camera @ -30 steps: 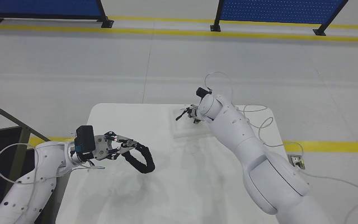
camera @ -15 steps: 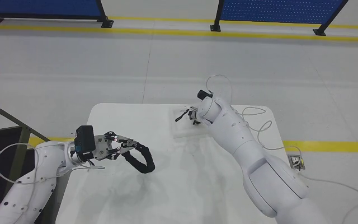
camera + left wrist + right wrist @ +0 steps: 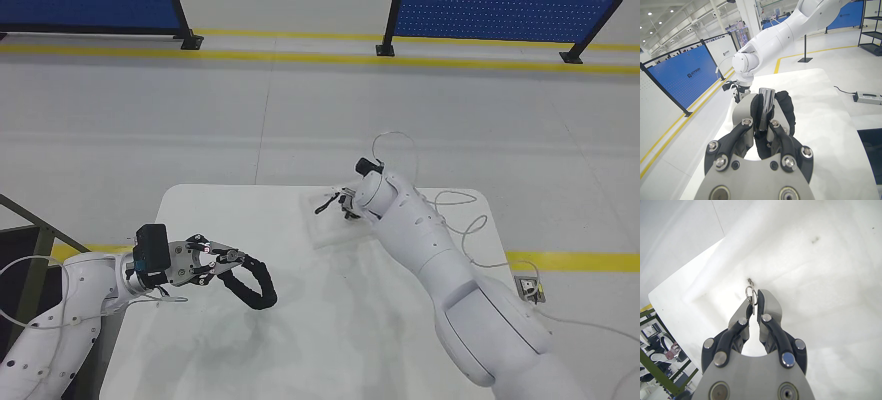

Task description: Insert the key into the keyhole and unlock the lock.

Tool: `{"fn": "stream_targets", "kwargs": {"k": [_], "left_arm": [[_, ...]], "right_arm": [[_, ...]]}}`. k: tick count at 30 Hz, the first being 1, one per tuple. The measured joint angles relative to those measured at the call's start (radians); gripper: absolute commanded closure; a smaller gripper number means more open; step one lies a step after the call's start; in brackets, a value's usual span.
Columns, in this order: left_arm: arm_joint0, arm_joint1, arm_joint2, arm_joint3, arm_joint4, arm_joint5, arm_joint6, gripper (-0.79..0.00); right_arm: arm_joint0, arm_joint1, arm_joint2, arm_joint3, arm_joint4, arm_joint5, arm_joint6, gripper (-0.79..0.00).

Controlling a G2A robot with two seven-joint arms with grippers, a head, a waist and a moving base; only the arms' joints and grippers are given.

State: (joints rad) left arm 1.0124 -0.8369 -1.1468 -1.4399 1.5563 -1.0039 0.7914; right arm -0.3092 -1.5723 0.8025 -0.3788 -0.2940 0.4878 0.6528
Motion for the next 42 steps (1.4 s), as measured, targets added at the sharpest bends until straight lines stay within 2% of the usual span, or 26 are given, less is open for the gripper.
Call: {"fn": "stream_targets", "kwargs": {"k": [8, 15, 19, 23, 26, 32, 36, 42], "left_arm": [[0.000, 0.000, 0.000, 0.000, 0.000, 0.000, 0.000, 0.000], [0.000, 0.000, 0.000, 0.000, 0.000, 0.000, 0.000, 0.000], [0.000, 0.000, 0.000, 0.000, 0.000, 0.000, 0.000, 0.000], [0.000, 0.000, 0.000, 0.000, 0.000, 0.000, 0.000, 0.000], [0.000, 0.000, 0.000, 0.000, 0.000, 0.000, 0.000, 0.000], [0.000, 0.000, 0.000, 0.000, 0.000, 0.000, 0.000, 0.000], [0.000, 0.000, 0.000, 0.000, 0.000, 0.000, 0.000, 0.000], [0.000, 0.000, 0.000, 0.000, 0.000, 0.000, 0.000, 0.000]], "right_arm": [[0.008, 0.012, -0.013, -0.063, -0.081, 0.027, 0.047, 0.000], [-0.007, 0.023, -0.051, -0.144, -0.216, 0.136, 0.086, 0.000], [-0.024, 0.034, -0.045, -0.203, -0.242, 0.140, 0.115, 0.000], [-0.048, 0.057, -0.015, -0.293, -0.248, 0.093, 0.162, 0.000], [-0.079, 0.084, 0.015, -0.384, -0.278, 0.069, 0.209, 0.000], [-0.199, 0.159, 0.100, -0.653, -0.379, 0.031, 0.356, 0.000], [-0.322, 0.213, 0.185, -0.899, -0.459, 0.001, 0.474, 0.000], [-0.486, 0.268, 0.315, -1.182, -0.492, -0.099, 0.610, 0.000]]}}
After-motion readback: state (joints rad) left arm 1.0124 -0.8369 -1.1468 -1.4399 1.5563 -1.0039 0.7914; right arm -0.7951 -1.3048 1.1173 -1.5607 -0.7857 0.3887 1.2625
